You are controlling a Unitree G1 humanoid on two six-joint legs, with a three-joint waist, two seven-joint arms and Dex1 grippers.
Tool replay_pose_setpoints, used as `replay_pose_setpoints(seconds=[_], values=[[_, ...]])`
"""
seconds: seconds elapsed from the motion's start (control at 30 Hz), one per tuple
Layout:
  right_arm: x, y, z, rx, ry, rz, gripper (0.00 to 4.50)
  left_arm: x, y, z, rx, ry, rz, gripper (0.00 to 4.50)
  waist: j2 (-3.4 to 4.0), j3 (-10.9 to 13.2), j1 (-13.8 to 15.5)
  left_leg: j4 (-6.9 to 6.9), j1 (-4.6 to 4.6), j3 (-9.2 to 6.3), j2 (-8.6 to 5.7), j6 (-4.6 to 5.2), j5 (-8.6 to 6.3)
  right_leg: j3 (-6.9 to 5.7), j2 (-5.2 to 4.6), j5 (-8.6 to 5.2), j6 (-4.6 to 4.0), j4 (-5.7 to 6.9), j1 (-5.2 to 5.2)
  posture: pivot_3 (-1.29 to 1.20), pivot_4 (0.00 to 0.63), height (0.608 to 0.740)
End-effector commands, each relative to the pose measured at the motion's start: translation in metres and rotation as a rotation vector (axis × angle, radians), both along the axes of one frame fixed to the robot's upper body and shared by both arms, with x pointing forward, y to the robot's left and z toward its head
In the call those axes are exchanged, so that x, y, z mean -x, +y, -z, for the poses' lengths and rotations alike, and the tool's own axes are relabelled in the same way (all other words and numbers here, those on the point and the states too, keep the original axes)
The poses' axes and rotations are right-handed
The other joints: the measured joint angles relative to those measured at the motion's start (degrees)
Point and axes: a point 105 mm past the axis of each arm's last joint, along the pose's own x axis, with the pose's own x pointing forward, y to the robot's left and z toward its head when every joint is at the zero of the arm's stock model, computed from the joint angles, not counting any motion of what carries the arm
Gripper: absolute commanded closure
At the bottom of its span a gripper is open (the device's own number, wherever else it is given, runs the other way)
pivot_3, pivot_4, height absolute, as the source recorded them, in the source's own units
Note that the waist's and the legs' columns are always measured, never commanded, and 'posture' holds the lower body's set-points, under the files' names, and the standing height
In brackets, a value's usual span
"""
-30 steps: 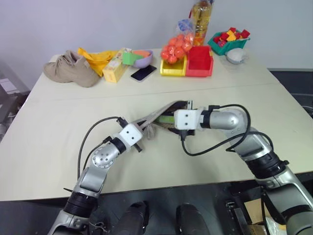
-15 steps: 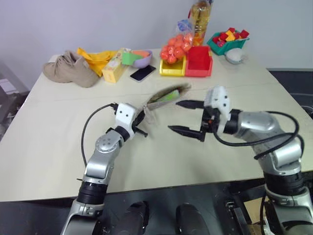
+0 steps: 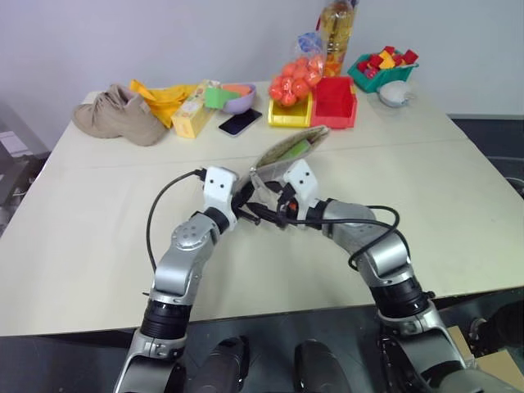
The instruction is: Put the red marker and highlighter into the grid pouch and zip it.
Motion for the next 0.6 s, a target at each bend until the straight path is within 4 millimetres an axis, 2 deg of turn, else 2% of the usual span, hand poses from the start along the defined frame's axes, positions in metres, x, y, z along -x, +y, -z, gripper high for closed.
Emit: replay_pose_setpoints(seconds=[0.03,0.1,0.13,0.23,0.47,0.6], values=[[-0.003,0.001,-0.017,-0.024,-0.056,-0.003,3.16,0.006,-0.005,-0.021,0.022,-0.08,0.01,4.5,0.0,0.0,0.08,0.01,0.0,0.0,0.0,0.0,0.0,0.0,0.0,0.0,0.0,0.0,0.01,0.0,0.15,0.74],[-0.005,-0.002,-0.019,-0.017,-0.064,0.0,4.16,0.006,-0.003,-0.019,0.012,-0.08,0.0,4.5,0.0,0.0,0.03,0.02,0.0,0.0,-0.01,0.02,-0.01,0.0,0.0,0.0,0.0,0.0,0.01,0.0,0.15,0.74],[-0.005,-0.004,-0.02,-0.013,-0.069,0.0,4.46,0.006,-0.002,-0.018,0.003,-0.083,-0.004,4.5,0.0,0.0,0.0,0.01,0.0,0.0,-0.01,0.02,-0.01,0.0,0.0,0.0,0.0,0.0,0.01,0.0,0.15,0.74],[-0.006,-0.011,-0.025,0.0,-0.087,0.011,4.46,0.006,0.005,-0.015,-0.038,-0.099,-0.026,4.5,0.0,0.0,-0.04,0.0,0.0,0.0,0.0,0.03,-0.02,0.0,0.01,0.0,0.0,0.0,0.0,0.0,0.15,0.74],[-0.015,-0.051,-0.047,0.035,-0.161,0.095,4.46,0.008,0.03,-0.005,-0.19,-0.174,-0.073,4.5,0.0,0.0,0.06,-0.02,0.0,0.02,0.0,0.21,-0.12,0.02,-0.01,0.0,0.0,0.0,-0.02,0.0,0.15,0.74],[-0.025,-0.098,-0.068,0.054,-0.215,0.215,4.46,0.009,0.055,0.006,-0.294,-0.197,-0.127,4.5,0.0,0.0,0.13,-0.02,0.0,0.02,0.0,0.22,-0.14,0.02,-0.02,0.0,0.0,-0.02,-0.01,0.0,0.15,0.74]])
